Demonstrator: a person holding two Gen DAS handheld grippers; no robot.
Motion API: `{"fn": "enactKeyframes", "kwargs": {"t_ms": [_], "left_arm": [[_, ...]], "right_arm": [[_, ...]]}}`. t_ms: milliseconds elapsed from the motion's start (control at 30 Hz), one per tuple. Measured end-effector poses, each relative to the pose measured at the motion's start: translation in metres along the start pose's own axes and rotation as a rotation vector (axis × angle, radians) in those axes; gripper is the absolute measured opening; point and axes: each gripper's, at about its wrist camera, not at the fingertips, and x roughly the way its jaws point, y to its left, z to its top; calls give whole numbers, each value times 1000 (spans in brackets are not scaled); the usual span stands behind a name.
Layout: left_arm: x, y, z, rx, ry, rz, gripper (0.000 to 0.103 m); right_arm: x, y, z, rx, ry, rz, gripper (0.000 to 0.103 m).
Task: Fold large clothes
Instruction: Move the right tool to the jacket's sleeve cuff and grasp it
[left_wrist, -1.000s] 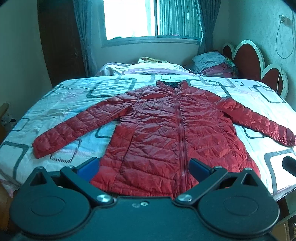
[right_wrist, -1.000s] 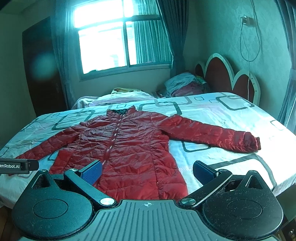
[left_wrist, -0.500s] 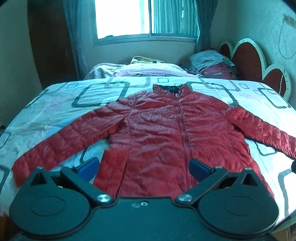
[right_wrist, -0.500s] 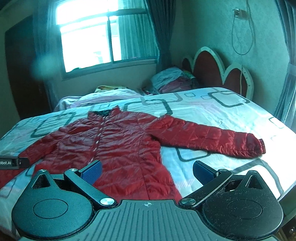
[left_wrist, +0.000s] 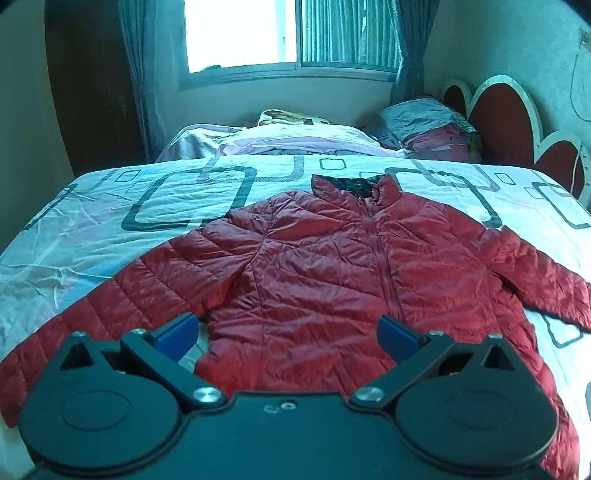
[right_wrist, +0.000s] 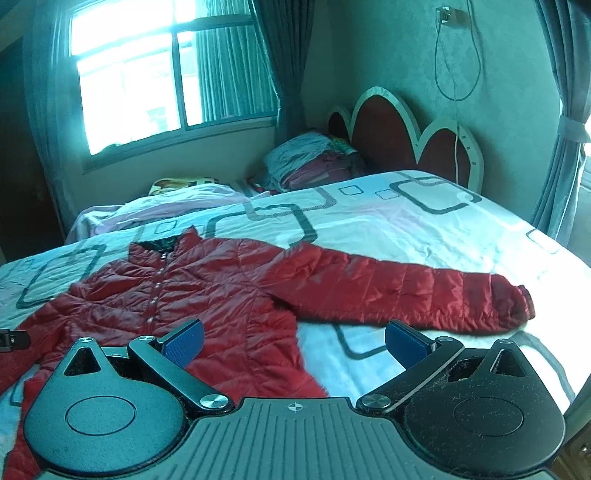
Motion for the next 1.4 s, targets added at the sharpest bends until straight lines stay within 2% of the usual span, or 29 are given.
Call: {"fn": "enactKeyframes", "kwargs": {"t_ms": [300,433,567,800,1000,1033,1067,1100,1167,1333,1400], "left_arm": [[32,-34,13,-21,18,42,103],[48,-61,18,-17,8,79,103],[64,-86,23,-1,12,85,103],[90,-121,28,4,57,81,102],[103,-141,31,17,74,83,101],[105,-143,31,18,76,85,101],[106,-145,32,21,77,89,101],[107,-146,32,24,77,95,101],[109,-148,33,25,75,118,101],[119,-147,33,31,86,174,101],[124,-144,33,21,98,192,101]], "right_arm": [[46,-52,15,1,17,-47,103],[79,-98,17,32,49,-84,103],[104,-144,15,70,84,-141,103],[141,-208,0,106,173,-239,103],[160,-241,-20,156,253,-276,102],[163,-246,-21,177,261,-273,100],[167,-252,-21,197,265,-269,87],[170,-254,-21,206,272,-267,82],[177,-266,-20,276,276,-243,82],[179,-273,-12,301,247,-250,81],[181,-272,-9,292,246,-263,66]]}}
